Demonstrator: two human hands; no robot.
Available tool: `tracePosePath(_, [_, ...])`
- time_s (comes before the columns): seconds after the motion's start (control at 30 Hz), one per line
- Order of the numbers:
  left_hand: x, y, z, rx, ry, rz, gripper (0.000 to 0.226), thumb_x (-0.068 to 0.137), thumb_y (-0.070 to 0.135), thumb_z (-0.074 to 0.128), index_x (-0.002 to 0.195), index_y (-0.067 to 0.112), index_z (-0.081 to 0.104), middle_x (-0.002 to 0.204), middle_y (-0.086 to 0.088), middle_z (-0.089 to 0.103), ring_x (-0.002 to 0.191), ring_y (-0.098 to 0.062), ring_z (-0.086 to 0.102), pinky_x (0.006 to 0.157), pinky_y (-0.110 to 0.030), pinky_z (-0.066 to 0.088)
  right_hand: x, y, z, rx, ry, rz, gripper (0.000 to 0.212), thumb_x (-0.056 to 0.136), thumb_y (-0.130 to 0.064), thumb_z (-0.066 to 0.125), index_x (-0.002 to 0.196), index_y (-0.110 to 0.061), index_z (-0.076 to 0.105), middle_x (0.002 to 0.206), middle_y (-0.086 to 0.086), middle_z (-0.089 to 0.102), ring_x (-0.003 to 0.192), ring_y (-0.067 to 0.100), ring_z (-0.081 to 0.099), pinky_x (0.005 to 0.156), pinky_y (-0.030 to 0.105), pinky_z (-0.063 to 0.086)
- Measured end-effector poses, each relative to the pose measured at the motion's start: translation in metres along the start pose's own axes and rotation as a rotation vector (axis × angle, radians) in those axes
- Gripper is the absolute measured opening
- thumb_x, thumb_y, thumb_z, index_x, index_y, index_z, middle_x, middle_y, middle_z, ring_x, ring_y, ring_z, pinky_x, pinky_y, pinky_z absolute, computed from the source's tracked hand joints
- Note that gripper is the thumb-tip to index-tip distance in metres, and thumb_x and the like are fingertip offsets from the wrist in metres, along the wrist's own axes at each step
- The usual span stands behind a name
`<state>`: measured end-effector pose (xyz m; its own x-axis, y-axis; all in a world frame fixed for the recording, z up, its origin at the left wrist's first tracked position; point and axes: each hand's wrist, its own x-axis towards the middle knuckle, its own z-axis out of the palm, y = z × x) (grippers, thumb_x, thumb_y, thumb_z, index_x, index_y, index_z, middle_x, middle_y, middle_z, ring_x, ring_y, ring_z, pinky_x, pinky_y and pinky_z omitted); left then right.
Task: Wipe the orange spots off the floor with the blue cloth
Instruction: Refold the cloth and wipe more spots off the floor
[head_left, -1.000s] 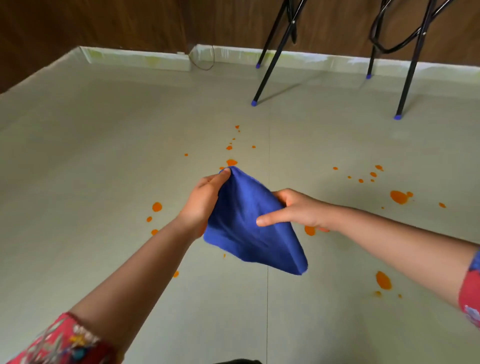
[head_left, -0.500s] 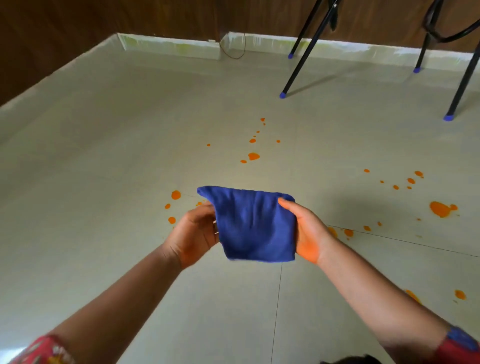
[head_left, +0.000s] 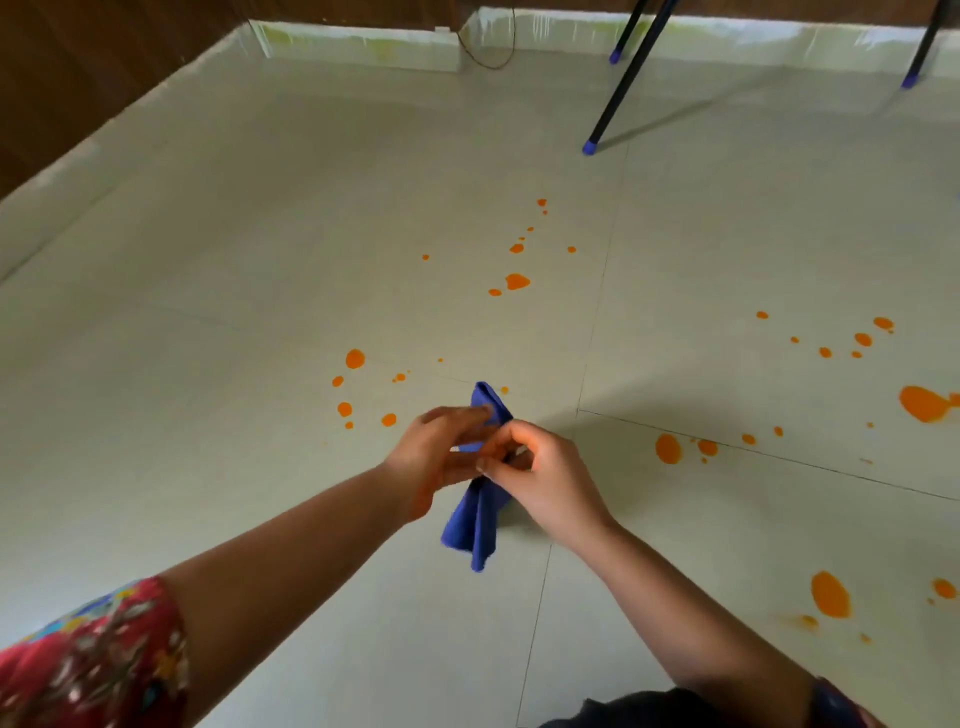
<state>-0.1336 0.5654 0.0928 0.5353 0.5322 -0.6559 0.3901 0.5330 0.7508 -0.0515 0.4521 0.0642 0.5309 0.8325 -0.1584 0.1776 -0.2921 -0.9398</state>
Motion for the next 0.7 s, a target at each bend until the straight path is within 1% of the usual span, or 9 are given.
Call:
tracePosePath(0.07, [0.003,-0.009,0.006,0.037,-0.085,-0.084,0.032,0.084,0.038,0.068,0.099,0.010,0.069,0.095,-0.008,0.072,0.082,-0.021,0.069,0.075,-0.031,0.055,-0.002,0.013,-0.002,0.094,-0.088,0.016,0.023,0.078,-0.007,0.073,0.078,-0.020,0.054,0.069,-0.011,0.062,0.062,0.005,0.055,0.065,0.021,0.046])
tracePosePath(0.17, [0.006,-0.016,0.010,0.178,-0.133,-0.148,0.016,0.087,0.030,0.064,0.087,0.014,0.067,0.084,-0.002,0.066,0.072,-0.015,0.061,0.065,-0.025,0.047,-0.011,0.029,-0.010,0.339,-0.180,0.069,0.019,0.075,-0.014,0.070,0.076,-0.015,0.051,0.067,-0.001,0.060,0.066,0.014,0.058,0.070,0.026,0.048])
tracePosePath(0.27, [0.005,-0.023,0.006,0.363,-0.156,-0.022,0.009,0.089,0.022,0.058,0.086,0.014,0.059,0.085,-0.004,0.056,0.077,-0.016,0.052,0.070,-0.026,0.040,-0.010,0.046,-0.027,0.404,0.062,0.088,0.014,0.075,-0.020,0.066,0.081,-0.013,0.056,0.070,0.000,0.063,0.068,0.016,0.060,0.074,0.031,0.049])
tracePosePath(0.33, [0.003,-0.026,0.002,0.413,-0.258,0.103,0.009,0.091,0.020,0.057,0.085,0.013,0.059,0.086,-0.005,0.056,0.082,-0.017,0.051,0.075,-0.026,0.039,-0.005,0.055,-0.044,0.218,0.160,0.049,0.030,0.075,-0.024,0.068,0.104,-0.024,0.058,0.098,-0.011,0.065,0.095,0.011,0.060,0.089,0.027,0.043])
tracePosePath(0.4, [0.000,-0.024,-0.004,0.409,-0.336,0.184,0.013,0.093,0.018,0.057,0.092,0.008,0.064,0.090,-0.005,0.061,0.085,-0.015,0.055,0.080,-0.026,0.042,0.003,0.058,-0.063,0.059,-0.040,0.060,0.051,0.082,-0.021,0.069,0.127,-0.031,0.048,0.124,-0.018,0.055,0.121,0.002,0.047,0.100,0.020,0.033])
tracePosePath(0.5, [-0.001,-0.017,-0.009,0.419,-0.360,0.279,0.017,0.093,0.012,0.057,0.100,0.003,0.070,0.101,-0.006,0.067,0.093,-0.011,0.062,0.086,-0.023,0.047,0.012,0.051,-0.079,-0.034,-0.388,0.189,0.023,0.088,-0.007,0.067,0.105,-0.023,0.065,0.100,-0.006,0.069,0.094,0.006,0.064,0.089,0.024,0.044])
tracePosePath(0.57, [0.003,-0.015,-0.011,0.441,-0.228,0.418,0.015,0.091,0.009,0.060,0.093,0.015,0.074,0.101,0.002,0.061,0.091,-0.002,0.059,0.082,-0.015,0.043,0.012,0.046,-0.083,-0.115,-0.233,0.060,0.016,0.085,-0.007,0.069,0.083,-0.024,0.068,0.082,-0.005,0.070,0.078,0.009,0.064,0.081,0.031,0.049])
tracePosePath(0.63, [0.008,-0.012,-0.014,0.481,-0.097,0.594,0.020,0.089,0.009,0.063,0.092,0.027,0.072,0.089,0.005,0.050,0.082,0.000,0.051,0.079,-0.011,0.038,0.009,0.039,-0.091,-0.263,0.024,-0.162,0.013,0.083,-0.017,0.070,0.077,-0.027,0.063,0.080,-0.008,0.065,0.083,0.010,0.059,0.084,0.028,0.044])
tracePosePath(0.7, [0.010,-0.012,-0.020,0.554,-0.118,0.772,0.020,0.088,0.011,0.064,0.095,0.027,0.072,0.084,0.002,0.048,0.079,-0.004,0.050,0.077,-0.013,0.039,0.000,0.029,-0.099,-0.444,0.112,-0.410,0.007,0.078,-0.025,0.067,0.075,-0.023,0.061,0.083,-0.007,0.062,0.087,0.009,0.053,0.085,0.024,0.039])
